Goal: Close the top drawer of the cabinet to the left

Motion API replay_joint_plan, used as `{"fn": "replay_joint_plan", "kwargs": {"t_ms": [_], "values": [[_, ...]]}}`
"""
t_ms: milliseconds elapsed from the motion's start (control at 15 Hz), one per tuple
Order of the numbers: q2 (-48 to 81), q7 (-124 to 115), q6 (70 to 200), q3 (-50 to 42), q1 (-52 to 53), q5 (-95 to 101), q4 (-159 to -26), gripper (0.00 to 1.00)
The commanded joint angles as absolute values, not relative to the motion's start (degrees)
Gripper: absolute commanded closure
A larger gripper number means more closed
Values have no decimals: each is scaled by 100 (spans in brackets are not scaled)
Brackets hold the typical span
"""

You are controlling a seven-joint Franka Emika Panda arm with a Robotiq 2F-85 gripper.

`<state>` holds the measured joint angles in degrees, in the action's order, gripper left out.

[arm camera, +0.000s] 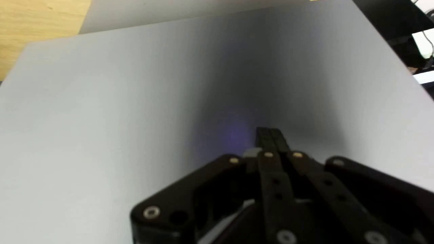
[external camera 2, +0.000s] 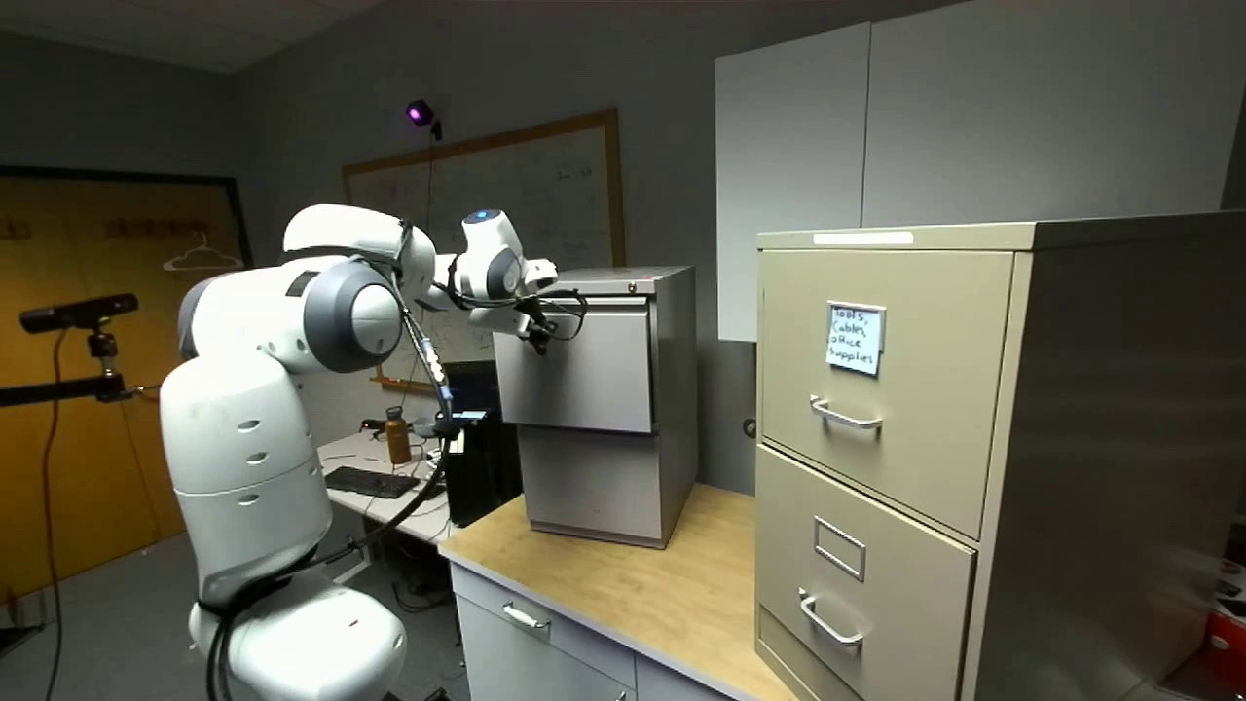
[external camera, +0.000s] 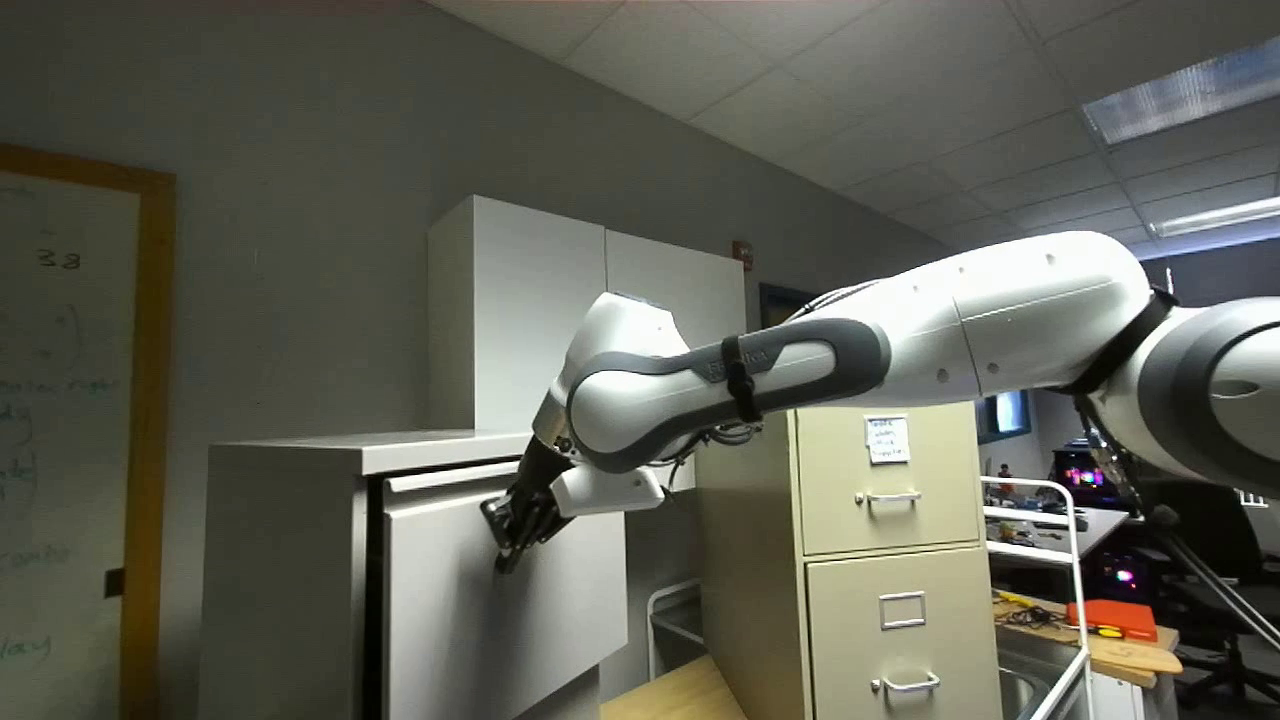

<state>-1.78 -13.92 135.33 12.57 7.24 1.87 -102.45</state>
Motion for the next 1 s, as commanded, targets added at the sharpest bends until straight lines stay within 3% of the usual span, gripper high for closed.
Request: {"fn": "replay_joint_plan", "kwargs": {"t_ms": [0, 933], "values": [[380, -1133, 13282, 1299, 1004, 238, -9382, 100], [1714, -679, 12971, 1140, 1411, 533, -7995, 100]]}}
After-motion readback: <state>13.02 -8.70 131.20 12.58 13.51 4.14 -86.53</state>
